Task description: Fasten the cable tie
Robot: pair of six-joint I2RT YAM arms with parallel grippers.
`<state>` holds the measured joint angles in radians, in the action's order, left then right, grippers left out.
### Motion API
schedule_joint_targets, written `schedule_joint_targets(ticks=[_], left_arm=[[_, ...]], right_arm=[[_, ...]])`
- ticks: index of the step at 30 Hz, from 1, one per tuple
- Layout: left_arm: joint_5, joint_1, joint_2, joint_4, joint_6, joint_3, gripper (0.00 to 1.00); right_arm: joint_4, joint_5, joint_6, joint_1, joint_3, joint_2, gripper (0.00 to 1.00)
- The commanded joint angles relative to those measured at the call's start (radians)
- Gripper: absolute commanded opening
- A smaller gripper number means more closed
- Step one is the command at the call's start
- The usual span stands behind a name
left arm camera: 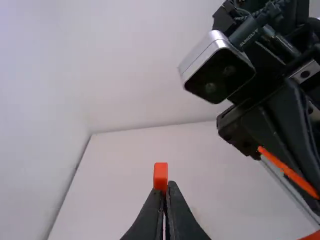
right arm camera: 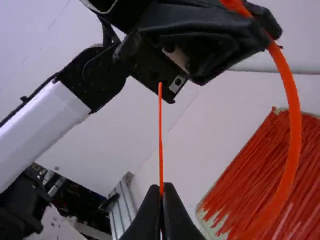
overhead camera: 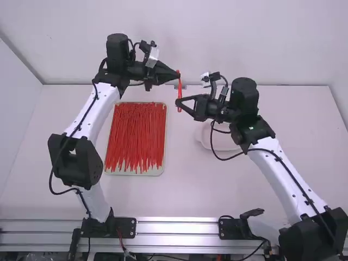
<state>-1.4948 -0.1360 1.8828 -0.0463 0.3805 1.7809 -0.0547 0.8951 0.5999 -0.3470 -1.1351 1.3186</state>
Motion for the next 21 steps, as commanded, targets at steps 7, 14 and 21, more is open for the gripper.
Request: schedule_joint_targets(ticks=[7, 14, 21], left_arm=[[-0.009, -0.014, -0.014, -0.144, 0.208, -0.002, 0.02], [-0.009, -0.018, -0.014, -0.142, 0.267, -0.002, 0.02], [-0.005, -0.027, -0.014, -0.072, 0.263, -0.002, 0.02]], right_arm=[[0.018, 0.013, -0.005, 0.001, -0.030, -0.015, 0.00], [0.015, 0.013, 0.052, 0.001, -0.031, -0.015, 0.00], [0.014, 0.012, 0.059, 0.001, -0.031, -0.015, 0.00]])
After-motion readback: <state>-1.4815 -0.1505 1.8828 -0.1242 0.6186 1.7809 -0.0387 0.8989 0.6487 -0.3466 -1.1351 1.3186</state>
